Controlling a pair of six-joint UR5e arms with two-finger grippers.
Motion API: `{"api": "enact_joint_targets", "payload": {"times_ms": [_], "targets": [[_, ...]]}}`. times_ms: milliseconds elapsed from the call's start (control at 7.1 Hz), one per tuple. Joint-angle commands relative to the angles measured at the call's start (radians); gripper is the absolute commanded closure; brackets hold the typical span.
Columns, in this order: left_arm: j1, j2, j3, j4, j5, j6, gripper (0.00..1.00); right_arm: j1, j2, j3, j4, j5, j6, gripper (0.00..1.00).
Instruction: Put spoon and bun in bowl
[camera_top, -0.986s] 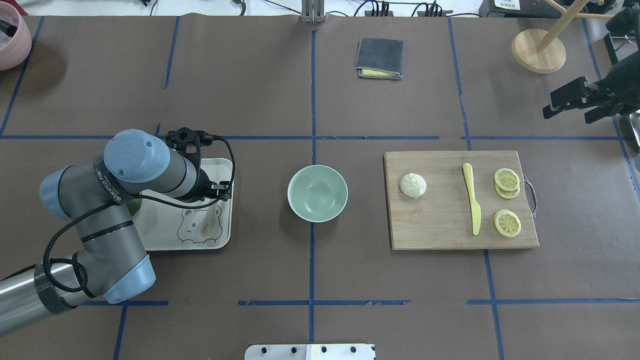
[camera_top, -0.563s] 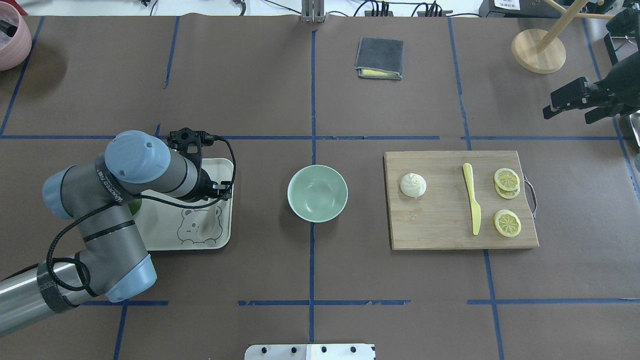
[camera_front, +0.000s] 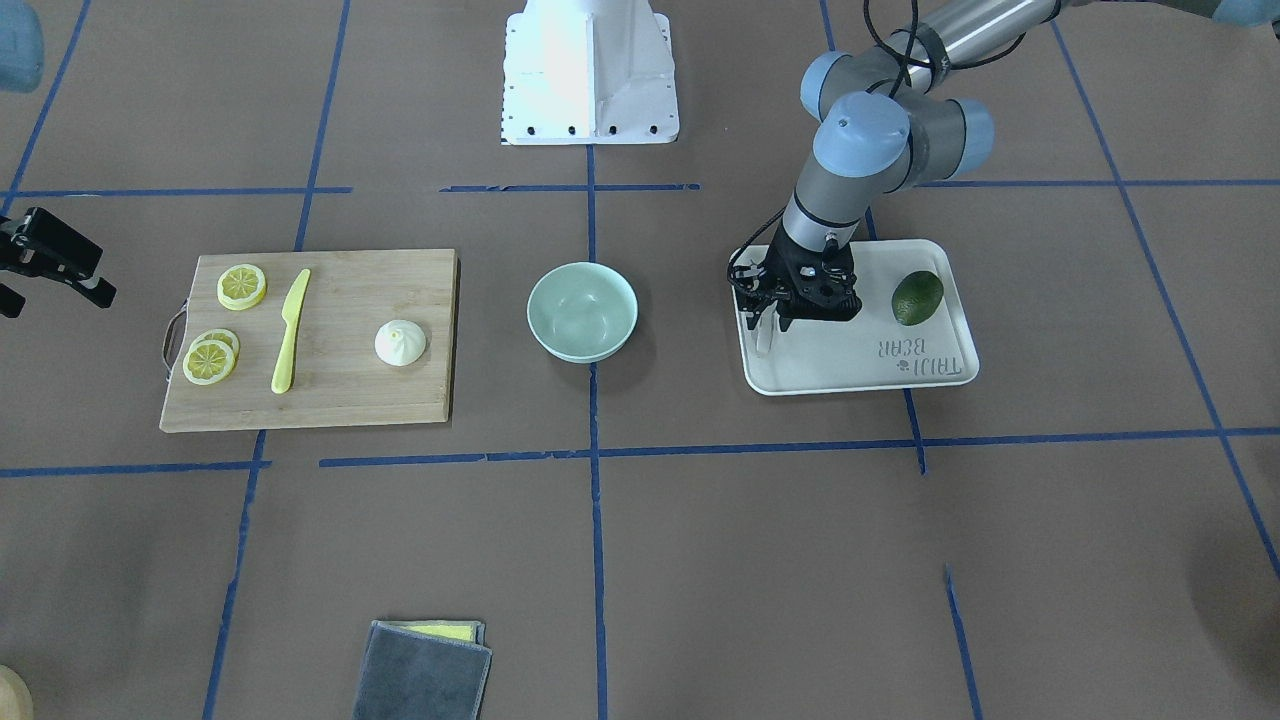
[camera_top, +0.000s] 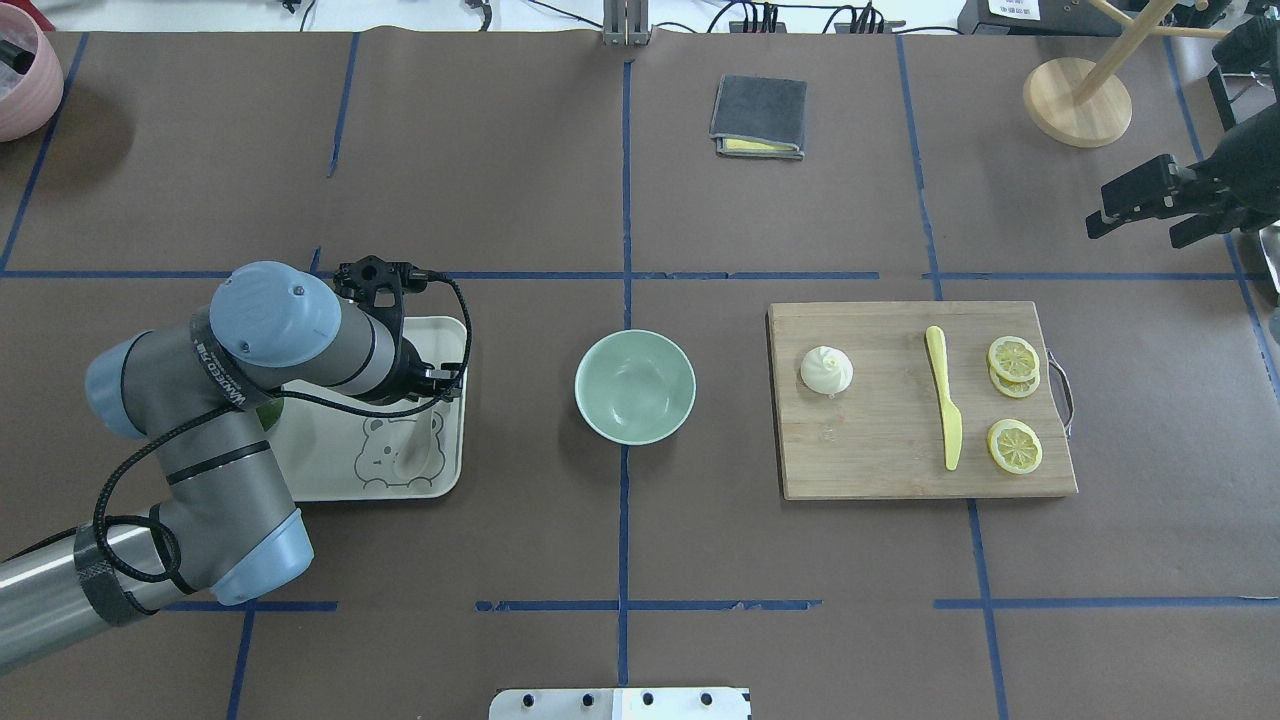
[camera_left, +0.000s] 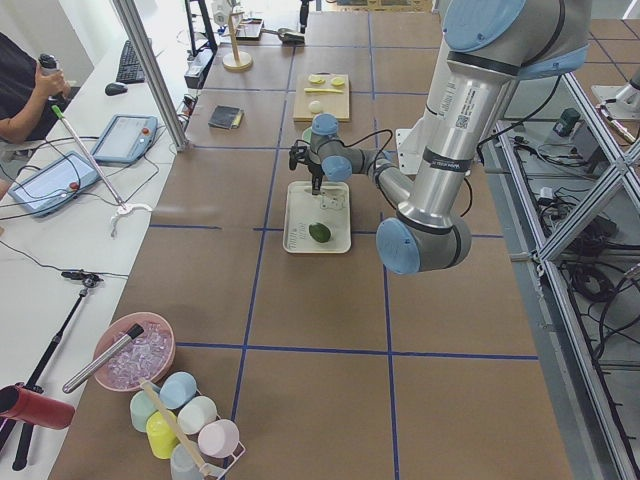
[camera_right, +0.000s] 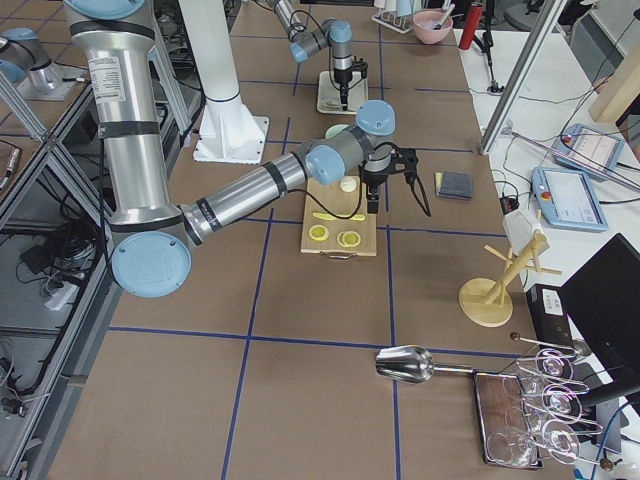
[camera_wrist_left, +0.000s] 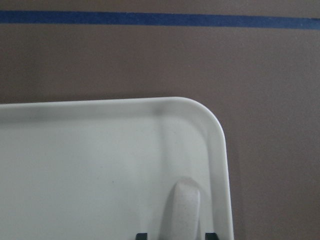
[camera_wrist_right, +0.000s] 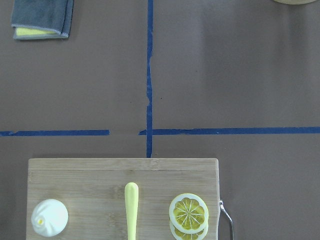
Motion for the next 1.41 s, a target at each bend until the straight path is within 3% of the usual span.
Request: {"api": "enact_joint_targets", "payload": {"times_ms": [0, 282, 563, 704, 986, 1268], "targets": [[0.004, 0.001, -0.001, 0.000, 0.000, -0.001, 0.73, 0.000, 0.000, -0.002, 0.000, 0.001, 0.000, 0.00], [0.004, 0.001, -0.003, 0.002, 0.000, -0.004, 0.90, 0.000, 0.000, -0.002, 0.000, 0.001, 0.000, 0.00], [0.002, 0.009, -0.030, 0.005, 0.002, -0.003, 0.93, 0.000, 0.000, -0.002, 0.000, 0.001, 0.002, 0.00], [-0.010, 0.009, -0.033, 0.009, 0.002, -0.001, 1.00, -0.003, 0.002, -0.002, 0.000, 0.001, 0.023, 0.00], [-0.085, -0.005, -0.048, 0.017, -0.003, 0.005, 1.00, -0.041, 0.003, 0.009, 0.002, -0.005, 0.058, 0.00], [-0.136, -0.084, -0.055, 0.015, -0.005, -0.025, 1.00, -0.138, 0.035, 0.023, 0.003, -0.060, 0.133, 0.00]]}}
